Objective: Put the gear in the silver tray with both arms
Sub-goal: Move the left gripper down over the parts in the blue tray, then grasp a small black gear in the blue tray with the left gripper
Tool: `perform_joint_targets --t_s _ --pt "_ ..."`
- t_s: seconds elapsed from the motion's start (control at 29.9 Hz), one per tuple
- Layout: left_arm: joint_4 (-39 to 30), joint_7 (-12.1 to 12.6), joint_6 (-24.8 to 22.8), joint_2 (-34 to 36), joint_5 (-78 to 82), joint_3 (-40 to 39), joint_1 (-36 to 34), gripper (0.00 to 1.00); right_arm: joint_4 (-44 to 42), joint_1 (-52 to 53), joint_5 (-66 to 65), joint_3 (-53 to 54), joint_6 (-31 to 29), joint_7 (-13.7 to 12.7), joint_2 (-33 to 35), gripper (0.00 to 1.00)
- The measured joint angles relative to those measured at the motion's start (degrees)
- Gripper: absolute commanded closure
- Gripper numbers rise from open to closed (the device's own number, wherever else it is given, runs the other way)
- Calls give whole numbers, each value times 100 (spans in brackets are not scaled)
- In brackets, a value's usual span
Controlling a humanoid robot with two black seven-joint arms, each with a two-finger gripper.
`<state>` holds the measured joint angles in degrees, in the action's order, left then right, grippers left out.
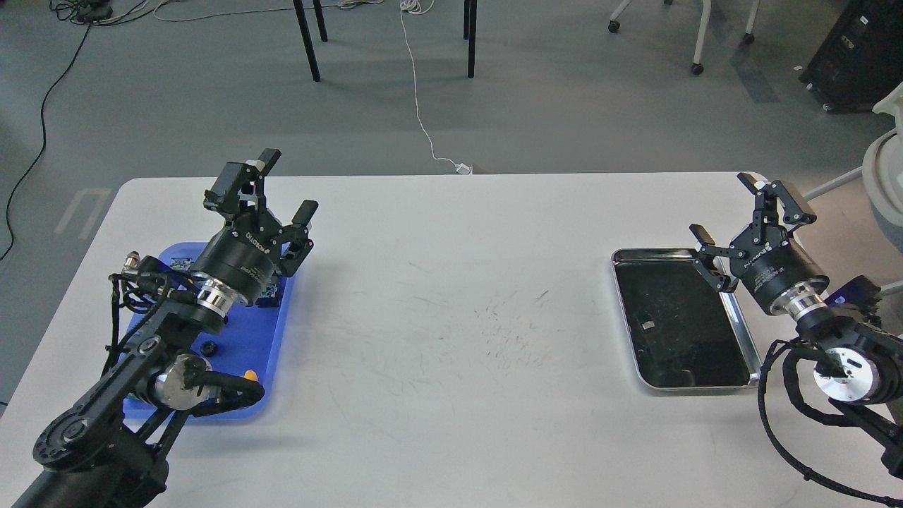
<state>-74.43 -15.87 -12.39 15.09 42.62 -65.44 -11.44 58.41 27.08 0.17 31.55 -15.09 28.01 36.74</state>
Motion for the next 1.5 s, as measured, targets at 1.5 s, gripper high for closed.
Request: perform_joint_targets --t_s 1.5 --pt "-838 -1211 -1411 3575 5074 1068 -566 3 75 -25 -26 -80 -214 -2 -100 1"
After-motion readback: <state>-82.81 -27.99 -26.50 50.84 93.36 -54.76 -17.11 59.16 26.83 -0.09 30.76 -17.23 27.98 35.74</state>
